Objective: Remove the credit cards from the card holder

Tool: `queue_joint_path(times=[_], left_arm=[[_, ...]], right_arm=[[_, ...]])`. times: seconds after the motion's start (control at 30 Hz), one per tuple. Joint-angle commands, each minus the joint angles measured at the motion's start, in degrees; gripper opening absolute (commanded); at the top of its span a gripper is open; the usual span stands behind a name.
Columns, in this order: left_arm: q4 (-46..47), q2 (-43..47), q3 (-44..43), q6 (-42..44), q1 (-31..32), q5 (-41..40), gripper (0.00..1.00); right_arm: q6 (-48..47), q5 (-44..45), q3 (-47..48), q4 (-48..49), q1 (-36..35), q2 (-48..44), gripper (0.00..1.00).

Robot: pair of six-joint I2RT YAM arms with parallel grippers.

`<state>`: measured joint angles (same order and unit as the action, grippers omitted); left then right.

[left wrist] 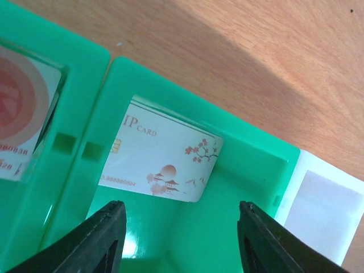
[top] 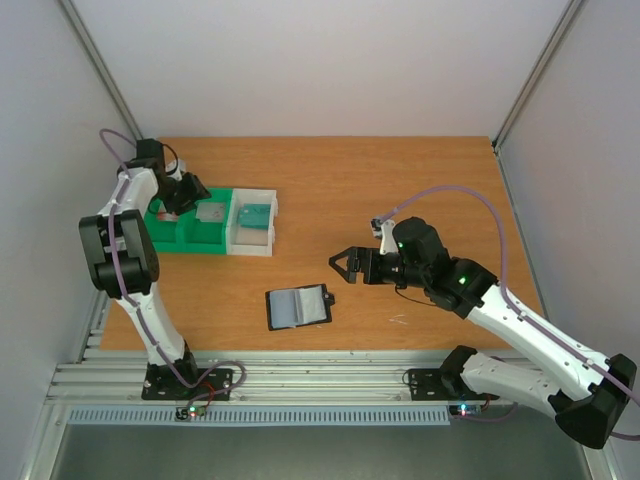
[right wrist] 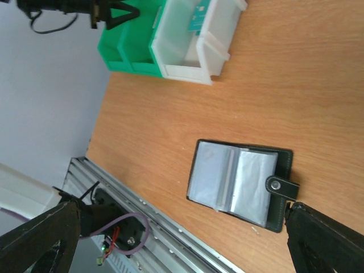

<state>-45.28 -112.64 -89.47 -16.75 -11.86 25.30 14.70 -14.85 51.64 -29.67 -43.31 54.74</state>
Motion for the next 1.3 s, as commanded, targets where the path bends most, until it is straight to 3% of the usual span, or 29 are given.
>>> queue_joint_path(times=[0.0, 0.33, 0.57, 0.77, 0.93, 1.27], left_arm=[[-2.61, 3.99, -1.74, -1.3, 0.1, -1.28, 0.57], [-5.22, 16.02, 8.26, -2.61, 1.11, 1.39, 0.6], [-10.13, 25.98, 18.03, -1.02, 3.41, 2.15, 0.61], [-7.59, 33.36, 27.76, -3.84, 9.9, 6.82, 0.6], [-5.79, 37.88, 33.31, -7.12, 15.57, 8.87, 0.6], [0.57, 43.37, 43.25, -12.07, 20.19, 15.02, 0.61]], right_arm=[[0.13, 4.06, 2.89, -5.12, 0.32, 1.18, 0.98], [0.99, -0.31, 4.09, -6.15, 0.33, 7.42, 0.96], [1.6, -4.06, 2.68, -2.01, 0.29, 12.93, 0.77], [3.08, -7.74, 1.75, 3.28, 0.06, 20.07, 0.5], [3.98, -7.4, 2.43, 6.08, -2.12, 26.42, 0.49], [5.48, -8.55, 3.56, 12.37, -6.24, 39.41, 0.44]])
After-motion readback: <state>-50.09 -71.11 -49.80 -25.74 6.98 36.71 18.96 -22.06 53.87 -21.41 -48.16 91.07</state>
